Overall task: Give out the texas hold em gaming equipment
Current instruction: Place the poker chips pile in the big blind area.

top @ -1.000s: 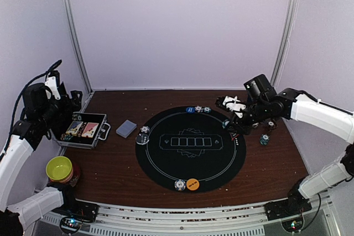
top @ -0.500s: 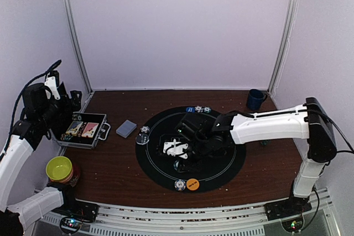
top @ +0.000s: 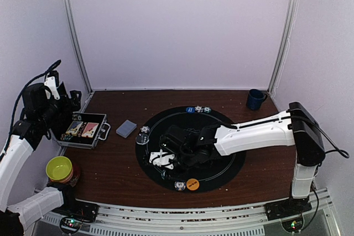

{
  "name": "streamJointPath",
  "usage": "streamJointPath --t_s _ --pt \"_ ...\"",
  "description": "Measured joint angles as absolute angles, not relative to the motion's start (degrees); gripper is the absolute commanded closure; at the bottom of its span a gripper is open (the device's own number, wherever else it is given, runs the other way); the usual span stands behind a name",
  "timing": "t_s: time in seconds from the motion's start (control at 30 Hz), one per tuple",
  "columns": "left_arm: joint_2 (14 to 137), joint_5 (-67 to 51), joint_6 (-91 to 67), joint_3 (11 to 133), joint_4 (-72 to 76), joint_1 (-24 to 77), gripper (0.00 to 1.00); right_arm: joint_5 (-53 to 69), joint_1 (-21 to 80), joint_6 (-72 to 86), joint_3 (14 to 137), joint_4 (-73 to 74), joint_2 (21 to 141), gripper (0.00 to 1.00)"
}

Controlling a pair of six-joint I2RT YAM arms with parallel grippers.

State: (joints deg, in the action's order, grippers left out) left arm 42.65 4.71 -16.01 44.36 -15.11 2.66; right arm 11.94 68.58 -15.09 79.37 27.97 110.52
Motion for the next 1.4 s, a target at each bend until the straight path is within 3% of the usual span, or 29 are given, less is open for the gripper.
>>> streamJointPath --t_s 1.4 --pt "42.7 4.7 -16.0 44.4 -15.1 2.3 0.02 7.6 71.0 -13.3 79.5 27.1 116.6 0.68"
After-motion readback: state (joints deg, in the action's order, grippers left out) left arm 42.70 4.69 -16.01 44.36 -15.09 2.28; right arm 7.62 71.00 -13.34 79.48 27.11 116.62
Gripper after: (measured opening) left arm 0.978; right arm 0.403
